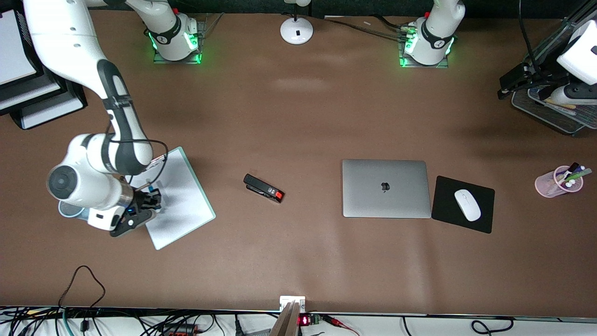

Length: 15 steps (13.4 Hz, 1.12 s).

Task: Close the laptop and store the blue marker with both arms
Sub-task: 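Lift the blue marker and carry it toward the mesh cup, then position the held marker above the light blue mesh cup with the right gripper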

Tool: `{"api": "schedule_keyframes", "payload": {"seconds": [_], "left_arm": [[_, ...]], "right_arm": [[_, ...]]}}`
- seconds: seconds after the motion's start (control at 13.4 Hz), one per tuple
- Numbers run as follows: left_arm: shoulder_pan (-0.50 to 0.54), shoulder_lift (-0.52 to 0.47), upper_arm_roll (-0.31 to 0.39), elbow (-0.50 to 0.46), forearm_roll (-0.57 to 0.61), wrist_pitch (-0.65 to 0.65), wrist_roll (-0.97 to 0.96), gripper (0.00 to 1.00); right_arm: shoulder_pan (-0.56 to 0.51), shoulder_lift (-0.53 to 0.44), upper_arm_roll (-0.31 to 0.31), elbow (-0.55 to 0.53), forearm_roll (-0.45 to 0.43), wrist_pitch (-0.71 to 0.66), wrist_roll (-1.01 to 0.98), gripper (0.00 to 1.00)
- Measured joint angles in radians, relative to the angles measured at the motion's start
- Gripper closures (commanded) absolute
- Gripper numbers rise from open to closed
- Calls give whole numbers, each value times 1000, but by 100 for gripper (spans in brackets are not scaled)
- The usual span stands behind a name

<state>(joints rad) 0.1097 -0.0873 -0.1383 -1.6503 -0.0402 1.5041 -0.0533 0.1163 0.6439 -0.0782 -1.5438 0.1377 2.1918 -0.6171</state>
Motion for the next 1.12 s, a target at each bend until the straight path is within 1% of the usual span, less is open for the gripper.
{"api": "schedule_keyframes", "payload": {"seconds": [0.07, 0.15, 0.37, 0.45, 0.67, 0.9, 1.12], "left_arm": [[0, 3, 1, 0, 0, 4, 0, 0], [1, 6, 1, 0, 0, 6, 0, 0], [1, 7, 1, 0, 0, 7, 0, 0], [1, 7, 1, 0, 0, 7, 0, 0], [1, 7, 1, 1, 0, 7, 0, 0], [1, 7, 1, 1, 0, 7, 0, 0], [1, 7, 1, 1, 0, 7, 0, 0]], "right_arm": [[-18, -24, -2, 0, 4, -8, -79, 97], [-42, -48, -2, 0, 29, -25, -167, 97], [-127, -116, -5, 1, 199, -140, -441, 97], [-154, -131, -5, 2, 229, -181, -517, 97], [-203, -154, -6, 31, 259, -296, -733, 97], [-245, -159, -6, 84, 301, -433, -1012, 98], [-278, -158, -6, 90, 326, -533, -1247, 98]]}}
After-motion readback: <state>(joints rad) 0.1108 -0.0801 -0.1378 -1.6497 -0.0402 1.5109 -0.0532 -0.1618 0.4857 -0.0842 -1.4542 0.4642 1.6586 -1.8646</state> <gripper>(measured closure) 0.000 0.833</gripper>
